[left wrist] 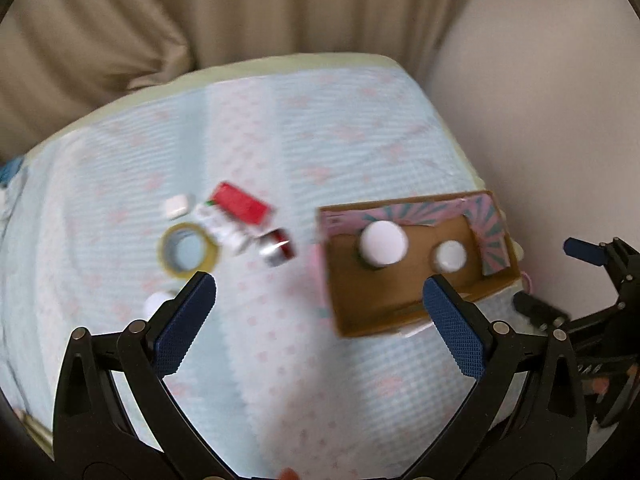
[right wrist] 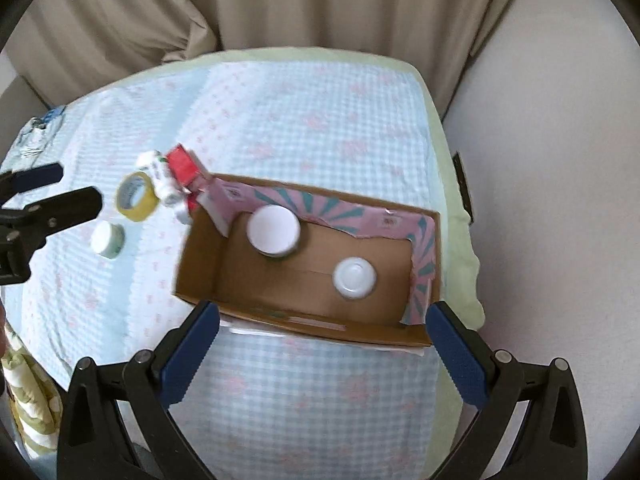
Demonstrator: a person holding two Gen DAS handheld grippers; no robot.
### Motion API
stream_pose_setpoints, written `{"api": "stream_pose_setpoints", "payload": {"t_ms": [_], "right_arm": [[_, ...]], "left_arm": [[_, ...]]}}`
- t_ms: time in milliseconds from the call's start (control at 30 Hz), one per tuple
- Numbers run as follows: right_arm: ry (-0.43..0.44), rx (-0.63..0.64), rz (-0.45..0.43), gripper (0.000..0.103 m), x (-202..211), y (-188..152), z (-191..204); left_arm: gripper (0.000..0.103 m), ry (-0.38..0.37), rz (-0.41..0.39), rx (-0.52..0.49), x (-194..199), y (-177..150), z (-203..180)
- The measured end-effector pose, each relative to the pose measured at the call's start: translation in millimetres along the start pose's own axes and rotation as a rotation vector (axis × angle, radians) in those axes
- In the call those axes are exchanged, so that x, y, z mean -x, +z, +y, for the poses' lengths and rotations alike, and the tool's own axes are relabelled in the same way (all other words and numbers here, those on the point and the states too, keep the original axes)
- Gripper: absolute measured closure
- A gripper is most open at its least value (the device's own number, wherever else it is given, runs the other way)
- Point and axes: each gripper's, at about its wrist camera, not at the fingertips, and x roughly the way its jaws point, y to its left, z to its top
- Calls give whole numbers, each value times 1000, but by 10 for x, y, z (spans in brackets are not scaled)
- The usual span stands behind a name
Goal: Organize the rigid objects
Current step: 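Lift both tools out of the box back toward the remaining items, then grasp the yellow tape roll with the left tool while the right tool grasps the red box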
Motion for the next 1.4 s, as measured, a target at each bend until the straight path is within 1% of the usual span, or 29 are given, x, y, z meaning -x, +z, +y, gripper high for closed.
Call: {"api": "stream_pose_setpoints", "payload": {"t_ms": [133, 300, 433, 500, 633, 700, 900, 1100, 1200, 1333, 1400], "right_arm": [[57, -6, -32, 0, 132, 73, 229], [81, -26, -62, 0, 205, 130, 611], [103, -56, -72, 0, 264, 211, 990], [109, -81, -77, 0, 283, 264, 1146], [113, -141, -90, 0, 304, 396, 1496], [102, -159, -88, 0, 262, 466, 1636], [90, -231, -89, 0, 17, 667, 2009], [92, -270, -61, 0, -396, 865, 2134], [92, -258, -41, 0, -634, 984, 2144], [79, -200, -21, 0, -985, 1179, 2094], [87, -170, -19, 0, -1147, 1269, 2045]], "left_arm": [[0, 46, -21, 50, 261, -212, 489], [0, 50, -24, 84, 441, -424, 1044], [0, 39, -34, 64, 562, -529, 1405], [0, 21, -20, 46, 584, -575, 1622], [0, -4, -5, -4, 545, -615, 1944], [0, -18, 6, -22, 497, -602, 2069], [0, -61, 68, -80, 97, -480, 2435], [0, -89, 135, -125, -472, -353, 2577], [0, -101, 171, -133, -788, -296, 2606], [0, -115, 218, -166, -1311, -249, 2565], [0, -118, 239, -180, -1534, -253, 2537]]}}
